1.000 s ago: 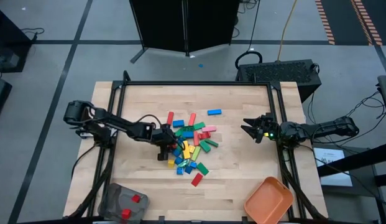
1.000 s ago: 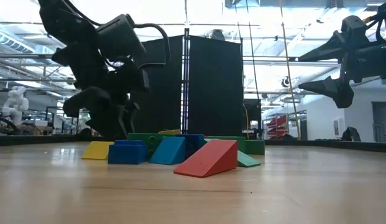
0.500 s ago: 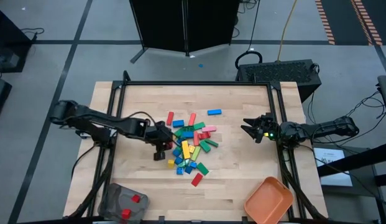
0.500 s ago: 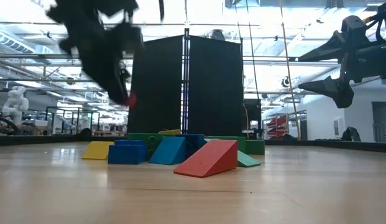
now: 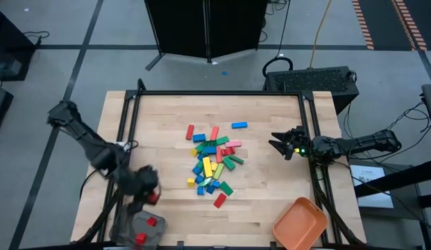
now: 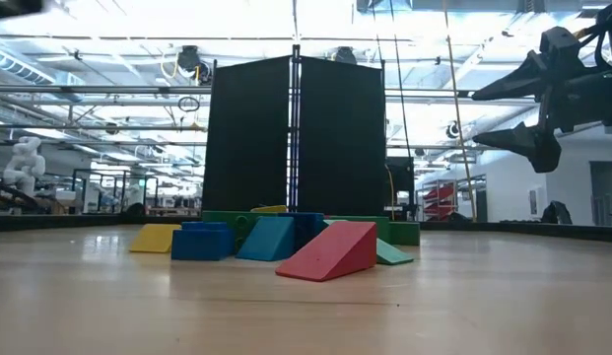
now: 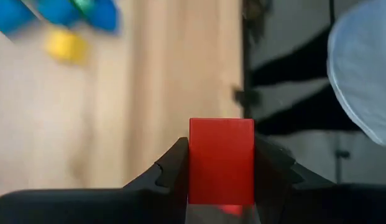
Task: Sort blocks by size
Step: Put the red triangular block into the black bin, then put the yellow triangular block into the black bin
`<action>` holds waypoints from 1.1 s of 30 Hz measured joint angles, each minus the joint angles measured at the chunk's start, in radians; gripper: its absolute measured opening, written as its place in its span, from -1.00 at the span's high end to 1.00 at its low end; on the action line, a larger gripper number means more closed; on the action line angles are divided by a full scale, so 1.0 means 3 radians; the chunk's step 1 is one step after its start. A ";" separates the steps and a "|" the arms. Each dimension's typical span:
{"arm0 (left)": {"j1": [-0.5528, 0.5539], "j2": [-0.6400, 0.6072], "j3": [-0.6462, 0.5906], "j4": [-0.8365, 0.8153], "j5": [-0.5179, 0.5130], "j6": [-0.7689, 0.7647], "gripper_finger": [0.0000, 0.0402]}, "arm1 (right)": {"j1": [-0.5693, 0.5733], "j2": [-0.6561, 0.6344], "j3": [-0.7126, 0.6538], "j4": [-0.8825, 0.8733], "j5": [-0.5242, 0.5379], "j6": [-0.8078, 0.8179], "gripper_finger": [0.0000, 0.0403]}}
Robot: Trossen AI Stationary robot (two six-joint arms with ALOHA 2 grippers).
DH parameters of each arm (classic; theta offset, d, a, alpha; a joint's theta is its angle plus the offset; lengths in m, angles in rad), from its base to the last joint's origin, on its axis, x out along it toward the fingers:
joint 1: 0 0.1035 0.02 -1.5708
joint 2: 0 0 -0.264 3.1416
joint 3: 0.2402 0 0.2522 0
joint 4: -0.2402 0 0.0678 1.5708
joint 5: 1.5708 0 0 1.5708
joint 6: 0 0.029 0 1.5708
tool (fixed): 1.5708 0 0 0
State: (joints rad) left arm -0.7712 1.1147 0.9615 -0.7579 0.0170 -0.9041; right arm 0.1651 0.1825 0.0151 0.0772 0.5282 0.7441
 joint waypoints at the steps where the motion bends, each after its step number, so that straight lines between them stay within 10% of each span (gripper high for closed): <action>1: -0.0144 0.0054 0.0000 0.0025 -0.0001 -0.0140 0.39 | 0.0001 0.0000 0.0000 0.0000 0.0000 0.0002 -0.64; 11: -0.0882 0.0713 0.0001 0.0589 0.0001 -0.0635 0.39 | 0.0000 0.0006 0.0000 0.0001 0.0099 0.0121 -0.64; 18: -0.0904 0.0880 0.0001 0.0562 0.0093 -0.0721 -0.26 | 0.0001 0.0006 -0.0001 0.0004 0.0101 0.0132 -0.64; 28: -0.0429 0.0732 0.0002 0.0359 0.0493 -0.0759 -0.70 | 0.0001 0.0006 -0.0001 0.0003 0.0100 0.0091 -0.64; 33: 0.0135 0.0412 0.0005 -0.0213 -0.0171 -0.0291 -0.71 | 0.0000 0.0006 0.0000 0.0003 0.0096 0.0056 -0.64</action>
State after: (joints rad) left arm -0.7307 1.2382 0.9630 -0.8219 -0.0342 -0.9914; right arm 0.1651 0.1844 0.0150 0.0780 0.5570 0.7610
